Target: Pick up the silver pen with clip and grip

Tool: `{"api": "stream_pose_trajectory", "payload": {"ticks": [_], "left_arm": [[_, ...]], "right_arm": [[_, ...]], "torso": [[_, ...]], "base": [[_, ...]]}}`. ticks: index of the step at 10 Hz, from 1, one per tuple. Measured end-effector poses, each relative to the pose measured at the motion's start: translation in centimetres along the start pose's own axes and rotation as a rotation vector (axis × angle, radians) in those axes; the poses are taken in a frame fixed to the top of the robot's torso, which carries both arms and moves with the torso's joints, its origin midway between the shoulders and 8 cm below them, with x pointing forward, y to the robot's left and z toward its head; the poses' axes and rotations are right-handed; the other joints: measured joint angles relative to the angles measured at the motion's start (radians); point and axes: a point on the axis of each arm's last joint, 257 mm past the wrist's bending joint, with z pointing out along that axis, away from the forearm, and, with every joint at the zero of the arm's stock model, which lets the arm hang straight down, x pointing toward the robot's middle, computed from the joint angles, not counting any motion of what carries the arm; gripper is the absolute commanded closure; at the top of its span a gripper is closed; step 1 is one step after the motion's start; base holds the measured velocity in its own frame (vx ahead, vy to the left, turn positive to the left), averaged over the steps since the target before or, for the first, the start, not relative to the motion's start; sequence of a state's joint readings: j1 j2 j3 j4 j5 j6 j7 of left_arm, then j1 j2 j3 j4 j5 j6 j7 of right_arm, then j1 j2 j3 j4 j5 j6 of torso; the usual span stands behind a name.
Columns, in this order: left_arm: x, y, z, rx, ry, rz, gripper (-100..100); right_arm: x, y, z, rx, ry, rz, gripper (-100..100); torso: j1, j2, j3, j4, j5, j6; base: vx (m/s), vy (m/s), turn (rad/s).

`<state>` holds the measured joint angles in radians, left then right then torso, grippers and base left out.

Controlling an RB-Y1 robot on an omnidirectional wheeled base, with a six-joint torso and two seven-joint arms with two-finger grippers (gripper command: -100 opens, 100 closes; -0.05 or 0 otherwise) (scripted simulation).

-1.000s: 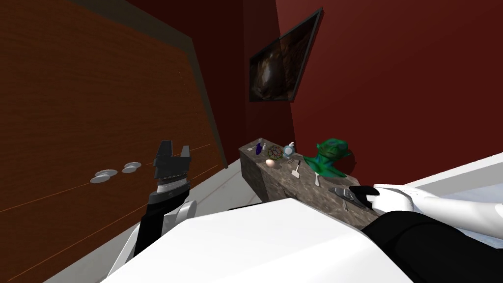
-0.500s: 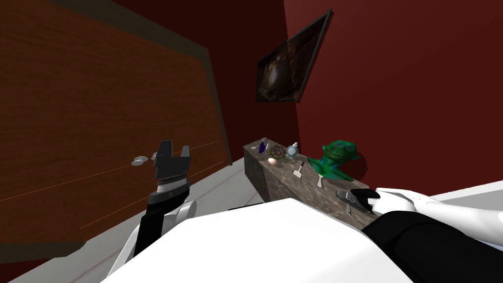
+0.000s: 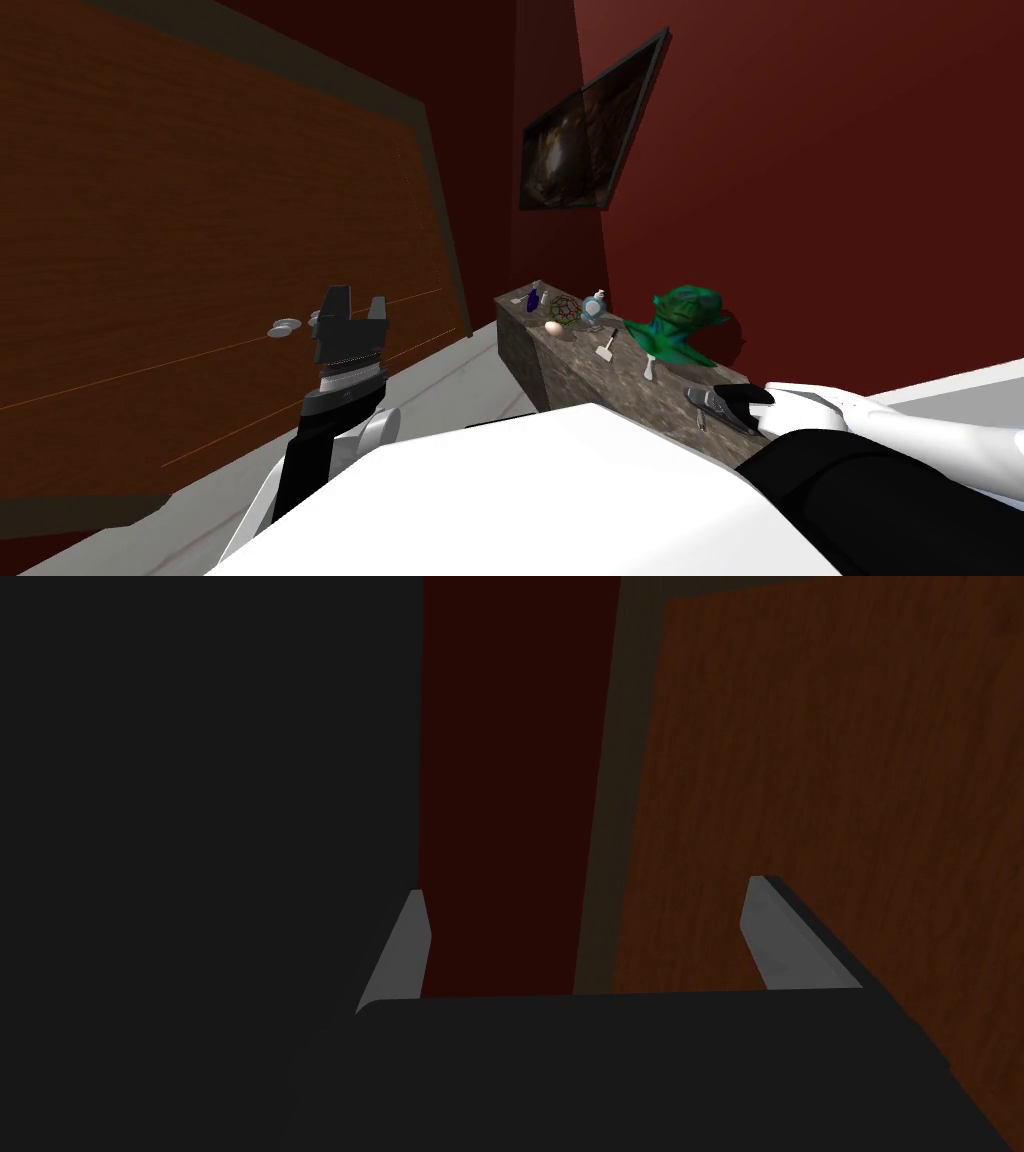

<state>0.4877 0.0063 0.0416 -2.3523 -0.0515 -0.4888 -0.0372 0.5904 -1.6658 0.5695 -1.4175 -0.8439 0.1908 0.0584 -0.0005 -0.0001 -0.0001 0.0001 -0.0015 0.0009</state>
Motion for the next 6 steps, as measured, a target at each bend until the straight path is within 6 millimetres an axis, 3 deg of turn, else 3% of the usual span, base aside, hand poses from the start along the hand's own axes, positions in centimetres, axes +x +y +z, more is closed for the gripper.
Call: {"api": "stream_pose_trajectory", "payload": {"ticks": [4, 5, 6], "left_arm": [[0.0, 0.0, 0.0, 0.0, 0.0, 0.0, 0], [0.0, 0.0, 0.0, 0.0, 0.0, 0.0, 0], [0.0, 0.0, 0.0, 0.0, 0.0, 0.0, 0]], "right_arm": [[-1.0, 1.9, -0.8, -0.038, -0.004, -0.072, 100], [-1.3, 2.7, -1.2, -0.054, -0.007, -0.1, 100], [-1.2, 2.8, -1.3, -0.056, -0.006, -0.103, 0]], "torso": [[0.004, -0.008, -0.005, -0.002, 0.001, 0.0], [0.005, -0.008, -0.005, -0.002, 0.001, 0.001], [0.003, -0.005, -0.003, -0.001, 0.001, -0.001]], "base": [[0.126, 0.044, -0.304], [0.055, 0.03, -0.072], [0.008, 0.007, 0.013]]}}
